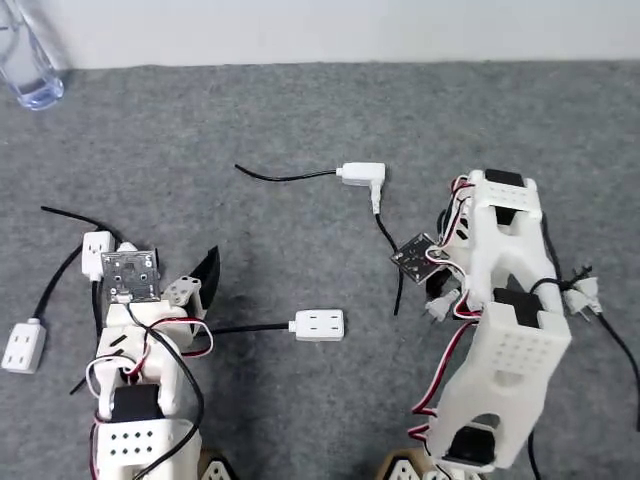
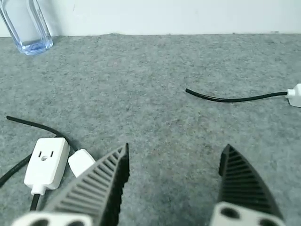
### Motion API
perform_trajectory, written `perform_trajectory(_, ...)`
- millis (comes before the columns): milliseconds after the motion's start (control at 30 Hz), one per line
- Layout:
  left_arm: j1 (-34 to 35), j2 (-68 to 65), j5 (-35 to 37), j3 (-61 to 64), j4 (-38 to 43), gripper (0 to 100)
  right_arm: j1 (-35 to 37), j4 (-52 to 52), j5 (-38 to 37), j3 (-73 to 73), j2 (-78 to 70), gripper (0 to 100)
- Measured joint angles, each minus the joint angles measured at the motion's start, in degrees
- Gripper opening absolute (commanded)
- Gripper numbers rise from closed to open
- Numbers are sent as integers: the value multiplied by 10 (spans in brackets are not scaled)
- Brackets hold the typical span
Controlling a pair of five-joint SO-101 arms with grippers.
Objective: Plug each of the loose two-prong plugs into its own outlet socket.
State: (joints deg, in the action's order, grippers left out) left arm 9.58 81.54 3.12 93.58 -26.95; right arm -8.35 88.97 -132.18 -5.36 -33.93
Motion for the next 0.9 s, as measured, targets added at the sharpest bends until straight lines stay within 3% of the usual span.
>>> perform_trajectory(67, 0, 0, 0, 0, 0, 290, 2, -1, 0, -14, -7, 0)
perform_trajectory(133, -5, 0, 0, 0, 0, 290, 3, -7, 0, -25, -18, 35)
perform_trajectory(367, -19, 0, -2, 4, 0, 290, 3, -9, 3, -30, -17, 8)
perform_trajectory(533, -17, 0, -4, 4, 0, 290, -1, 50, 15, -26, 23, 8)
perform_trajectory(667, -18, 0, -4, 4, 0, 290, 47, 81, 121, -26, 86, 8)
perform_trajectory(900, -47, 0, -4, 4, 0, 290, 140, 84, 401, -26, 149, 8)
